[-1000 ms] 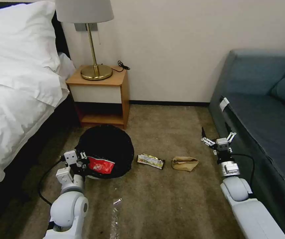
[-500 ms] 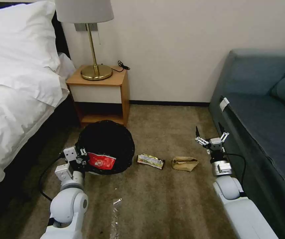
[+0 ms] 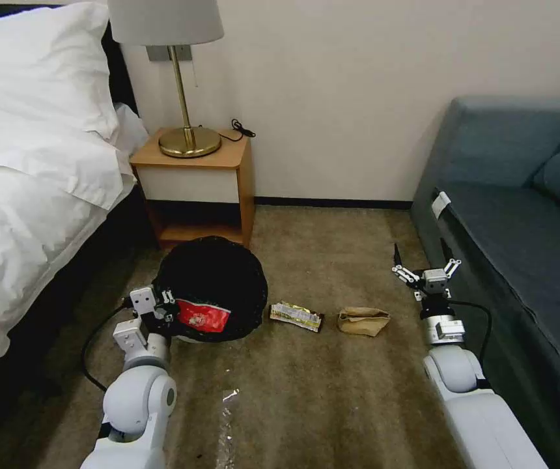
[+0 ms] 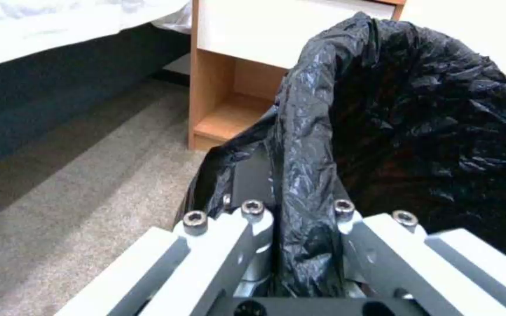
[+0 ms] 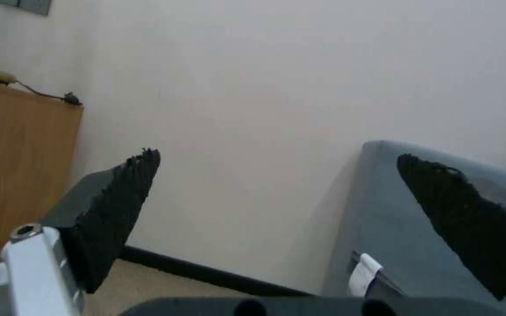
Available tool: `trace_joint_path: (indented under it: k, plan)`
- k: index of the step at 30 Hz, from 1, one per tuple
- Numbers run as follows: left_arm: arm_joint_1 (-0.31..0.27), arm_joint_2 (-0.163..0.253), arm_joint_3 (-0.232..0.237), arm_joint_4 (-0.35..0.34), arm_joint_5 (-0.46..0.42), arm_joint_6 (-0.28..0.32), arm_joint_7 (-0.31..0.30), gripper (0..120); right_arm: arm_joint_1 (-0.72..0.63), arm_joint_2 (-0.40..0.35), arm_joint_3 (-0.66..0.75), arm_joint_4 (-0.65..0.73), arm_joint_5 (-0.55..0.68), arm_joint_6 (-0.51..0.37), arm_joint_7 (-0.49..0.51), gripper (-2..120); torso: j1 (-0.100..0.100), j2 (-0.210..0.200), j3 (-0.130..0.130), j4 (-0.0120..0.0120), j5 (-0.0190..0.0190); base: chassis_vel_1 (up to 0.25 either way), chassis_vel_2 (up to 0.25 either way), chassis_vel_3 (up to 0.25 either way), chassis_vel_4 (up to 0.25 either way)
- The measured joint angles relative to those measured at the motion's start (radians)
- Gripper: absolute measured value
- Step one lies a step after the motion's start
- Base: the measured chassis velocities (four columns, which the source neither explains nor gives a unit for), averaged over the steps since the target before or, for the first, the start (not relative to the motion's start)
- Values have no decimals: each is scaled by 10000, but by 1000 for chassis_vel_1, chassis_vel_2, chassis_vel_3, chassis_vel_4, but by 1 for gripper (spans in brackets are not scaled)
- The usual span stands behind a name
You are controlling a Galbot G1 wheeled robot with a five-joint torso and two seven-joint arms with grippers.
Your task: Pick up the trash bin, then pick up the garbage on the floor and place it into the trash bin.
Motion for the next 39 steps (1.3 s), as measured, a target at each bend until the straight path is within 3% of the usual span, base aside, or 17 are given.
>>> trace_joint_path:
  k: [39]
  plan:
    - [44,-64,227,-55,242,11,-48,4,-223,234,425,-181,183,407,-421,100,0,1,0,0,0,-13,11,12,-13]
